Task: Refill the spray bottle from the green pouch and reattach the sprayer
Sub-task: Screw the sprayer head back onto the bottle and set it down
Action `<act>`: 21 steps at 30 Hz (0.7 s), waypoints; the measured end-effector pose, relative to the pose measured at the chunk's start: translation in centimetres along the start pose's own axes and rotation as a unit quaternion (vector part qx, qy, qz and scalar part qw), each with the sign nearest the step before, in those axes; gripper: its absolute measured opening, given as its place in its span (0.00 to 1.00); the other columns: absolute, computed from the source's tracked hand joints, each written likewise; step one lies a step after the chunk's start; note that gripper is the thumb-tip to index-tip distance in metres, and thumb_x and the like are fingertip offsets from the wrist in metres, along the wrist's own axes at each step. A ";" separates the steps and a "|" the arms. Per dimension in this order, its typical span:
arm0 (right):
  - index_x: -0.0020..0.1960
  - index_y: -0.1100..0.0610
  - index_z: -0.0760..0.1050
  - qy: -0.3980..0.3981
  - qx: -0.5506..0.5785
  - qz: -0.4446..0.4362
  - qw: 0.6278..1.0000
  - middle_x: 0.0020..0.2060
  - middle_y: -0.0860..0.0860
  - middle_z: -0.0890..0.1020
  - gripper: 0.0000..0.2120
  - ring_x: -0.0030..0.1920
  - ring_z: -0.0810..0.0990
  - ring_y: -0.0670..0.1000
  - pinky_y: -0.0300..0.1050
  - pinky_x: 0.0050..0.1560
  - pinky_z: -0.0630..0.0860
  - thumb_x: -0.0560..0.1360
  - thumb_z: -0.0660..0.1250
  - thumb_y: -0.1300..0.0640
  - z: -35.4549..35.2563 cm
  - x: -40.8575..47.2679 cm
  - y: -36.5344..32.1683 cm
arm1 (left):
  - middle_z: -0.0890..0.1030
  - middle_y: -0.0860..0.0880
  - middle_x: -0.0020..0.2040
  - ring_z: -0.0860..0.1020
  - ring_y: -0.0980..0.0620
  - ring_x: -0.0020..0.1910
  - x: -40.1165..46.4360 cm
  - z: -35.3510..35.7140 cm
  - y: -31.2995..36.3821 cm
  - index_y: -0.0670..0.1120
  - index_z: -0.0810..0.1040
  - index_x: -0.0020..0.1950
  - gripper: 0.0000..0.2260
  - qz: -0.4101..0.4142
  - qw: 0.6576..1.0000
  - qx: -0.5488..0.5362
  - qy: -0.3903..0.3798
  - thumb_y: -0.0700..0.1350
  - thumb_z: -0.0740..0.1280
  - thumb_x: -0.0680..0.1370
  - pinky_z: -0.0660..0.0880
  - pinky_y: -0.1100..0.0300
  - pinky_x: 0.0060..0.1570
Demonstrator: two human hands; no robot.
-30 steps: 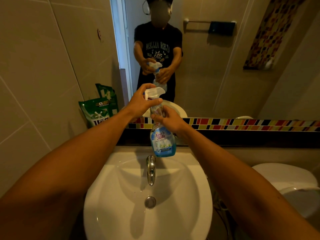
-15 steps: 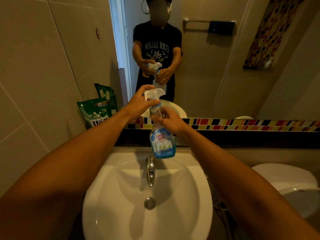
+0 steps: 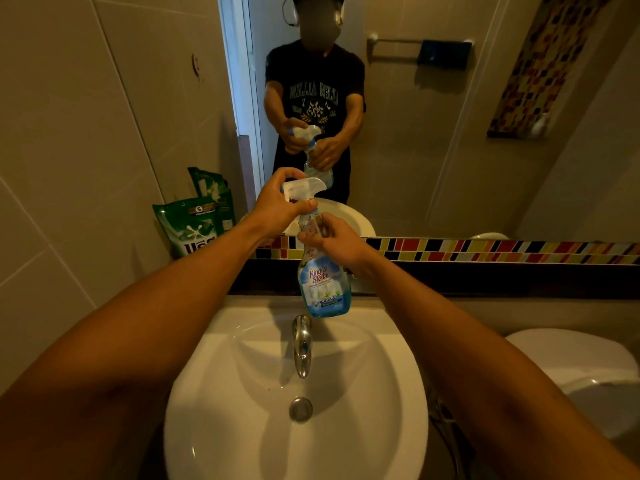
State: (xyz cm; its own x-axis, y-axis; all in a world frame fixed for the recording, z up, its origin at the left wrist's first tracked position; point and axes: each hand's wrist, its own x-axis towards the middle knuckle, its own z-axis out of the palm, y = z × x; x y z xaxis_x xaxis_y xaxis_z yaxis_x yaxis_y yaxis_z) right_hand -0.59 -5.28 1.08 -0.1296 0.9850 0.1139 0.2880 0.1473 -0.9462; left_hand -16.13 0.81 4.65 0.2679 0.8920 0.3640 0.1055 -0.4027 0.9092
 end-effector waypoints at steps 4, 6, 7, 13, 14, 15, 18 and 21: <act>0.63 0.59 0.76 -0.016 -0.005 0.013 1.000 0.52 0.55 0.85 0.16 0.51 0.85 0.53 0.47 0.52 0.82 0.79 0.72 0.54 -0.6 0.0 0.1 | 0.77 0.46 0.59 0.79 0.44 0.55 0.3 -0.5 -0.1 0.50 0.74 0.63 0.24 -0.029 0.999 -0.015 -0.025 0.40 0.78 0.71 0.79 0.61 0.42; 0.64 0.58 0.76 -0.027 0.007 0.024 0.999 0.53 0.57 0.85 0.17 0.53 0.86 0.57 0.54 0.57 0.83 0.78 0.73 0.53 -0.9 0.1 0.3 | 0.76 0.46 0.60 0.79 0.43 0.56 0.4 -0.7 -0.1 0.51 0.74 0.64 0.24 -0.041 0.998 -0.033 -0.040 0.41 0.78 0.71 0.80 0.61 0.41; 0.64 0.58 0.76 -0.030 0.015 0.028 0.999 0.54 0.57 0.85 0.17 0.54 0.86 0.58 0.57 0.58 0.83 0.78 0.73 0.53 -1.0 0.2 0.4 | 0.76 0.46 0.60 0.79 0.42 0.56 0.5 -0.7 -0.1 0.51 0.74 0.63 0.24 -0.044 0.997 -0.044 -0.048 0.40 0.78 0.71 0.80 0.61 0.41; 0.62 0.57 0.78 -0.044 0.056 0.049 0.996 0.52 0.56 0.86 0.17 0.54 0.86 0.58 0.61 0.60 0.81 0.76 0.75 0.54 -1.5 0.3 0.9 | 0.75 0.46 0.61 0.78 0.41 0.59 0.6 -0.9 0.0 0.53 0.74 0.61 0.21 -0.060 0.991 -0.075 -0.088 0.38 0.76 0.73 0.81 0.58 0.44; 0.62 0.57 0.78 -0.046 0.062 0.051 0.996 0.52 0.56 0.86 0.17 0.54 0.86 0.58 0.61 0.61 0.81 0.76 0.75 0.54 -1.6 0.3 1.1 | 0.75 0.46 0.60 0.77 0.42 0.59 0.6 -0.9 0.1 0.53 0.74 0.61 0.21 -0.063 0.990 -0.080 -0.093 0.37 0.75 0.73 0.81 0.59 0.44; 0.61 0.56 0.78 -0.047 0.068 0.053 0.995 0.51 0.56 0.86 0.16 0.54 0.86 0.58 0.61 0.61 0.81 0.76 0.75 0.54 -1.6 0.2 1.2 | 0.75 0.47 0.60 0.77 0.42 0.59 0.6 -0.8 0.2 0.52 0.74 0.61 0.21 -0.064 0.990 -0.083 -0.097 0.36 0.75 0.74 0.81 0.59 0.43; 0.61 0.56 0.79 -0.052 0.084 0.055 0.994 0.51 0.56 0.85 0.14 0.54 0.86 0.57 0.59 0.61 0.81 0.76 0.75 0.56 -1.8 0.1 1.2 | 0.75 0.45 0.61 0.77 0.42 0.60 0.6 -0.7 0.2 0.52 0.73 0.62 0.21 -0.067 0.988 -0.088 -0.107 0.36 0.75 0.74 0.81 0.59 0.44; 0.63 0.56 0.78 -0.046 0.063 0.056 0.995 0.53 0.55 0.85 0.16 0.54 0.86 0.56 0.56 0.58 0.82 0.77 0.74 0.55 -1.9 0.0 1.1 | 0.75 0.45 0.60 0.78 0.45 0.57 0.5 -0.5 0.3 0.51 0.74 0.63 0.22 -0.063 0.990 -0.070 -0.101 0.38 0.75 0.73 0.80 0.62 0.42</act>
State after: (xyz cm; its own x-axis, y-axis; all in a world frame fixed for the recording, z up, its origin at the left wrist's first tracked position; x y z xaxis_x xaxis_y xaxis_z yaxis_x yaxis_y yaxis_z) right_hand 1.55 -4.89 0.59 -0.1905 0.9815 -0.0177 0.1849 0.0181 -0.9826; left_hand -16.45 1.22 5.18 0.4489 0.8684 0.2104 0.0204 -0.2454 0.9692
